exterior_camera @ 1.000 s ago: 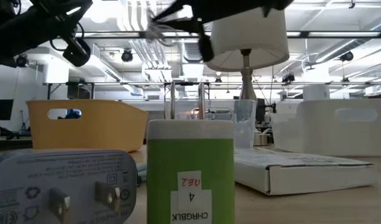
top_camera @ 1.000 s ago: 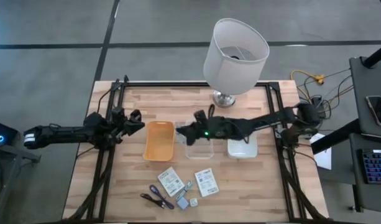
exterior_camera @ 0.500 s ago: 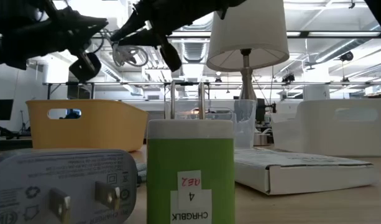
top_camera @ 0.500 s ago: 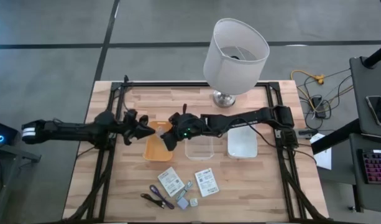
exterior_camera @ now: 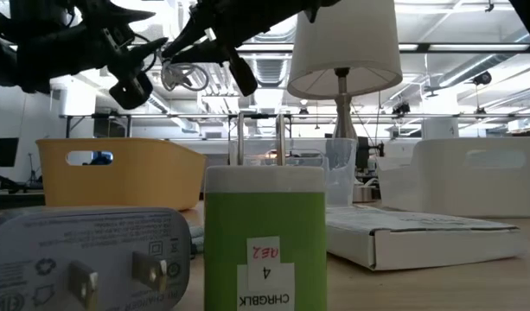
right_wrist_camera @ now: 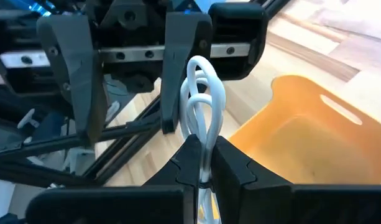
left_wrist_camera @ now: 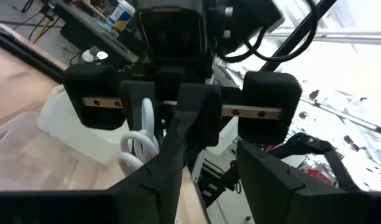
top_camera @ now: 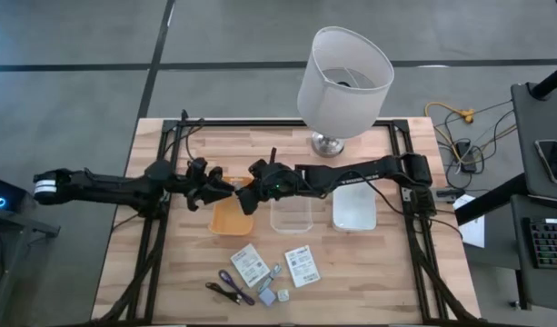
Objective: Pick and place items into bin
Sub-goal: Put the white charger cable into the yellow bin
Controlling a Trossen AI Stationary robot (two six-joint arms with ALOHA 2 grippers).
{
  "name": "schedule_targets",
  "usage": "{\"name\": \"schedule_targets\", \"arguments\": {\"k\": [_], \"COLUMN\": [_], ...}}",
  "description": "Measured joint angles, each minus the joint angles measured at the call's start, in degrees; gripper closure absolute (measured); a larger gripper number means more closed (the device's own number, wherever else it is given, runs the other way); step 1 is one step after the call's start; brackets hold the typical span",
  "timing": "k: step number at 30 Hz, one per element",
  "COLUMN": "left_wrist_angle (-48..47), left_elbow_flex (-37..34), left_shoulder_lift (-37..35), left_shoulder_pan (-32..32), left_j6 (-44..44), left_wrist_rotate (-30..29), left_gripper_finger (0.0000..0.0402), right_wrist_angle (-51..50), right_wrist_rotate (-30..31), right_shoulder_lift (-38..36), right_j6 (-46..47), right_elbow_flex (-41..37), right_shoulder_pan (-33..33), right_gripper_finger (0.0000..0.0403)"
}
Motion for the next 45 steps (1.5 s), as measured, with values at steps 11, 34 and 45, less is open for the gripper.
{"name": "schedule_targets", "arguments": {"k": [11,34,45], "left_wrist_angle": [-0.82,2.15,2.2], "left_elbow_flex": [0.06,3.93,7.49], "left_shoulder_lift": [1.11,3.11,10.55], "left_shoulder_pan": [3.63,9.94,9.88], "left_j6": [2.72,-2.21,-0.68], "left_wrist_rotate": [-1.88,-2.59,-0.2], "left_gripper_finger": [0.0261,0.0261,0.0261], "right_wrist_angle": [-4.01,-6.67,-6.75], "right_wrist_rotate": [5.05,9.59,9.48], "right_shoulder_lift": [-1.39,-5.18,-5.16], "right_j6": [-0.33,-0.03,-1.48], "right_elbow_flex": [0.0,0.49,0.35], "right_shoulder_pan": [0.17,-1.34,-1.66], "right_gripper_finger": [0.0385,0.0385,0.0385]}}
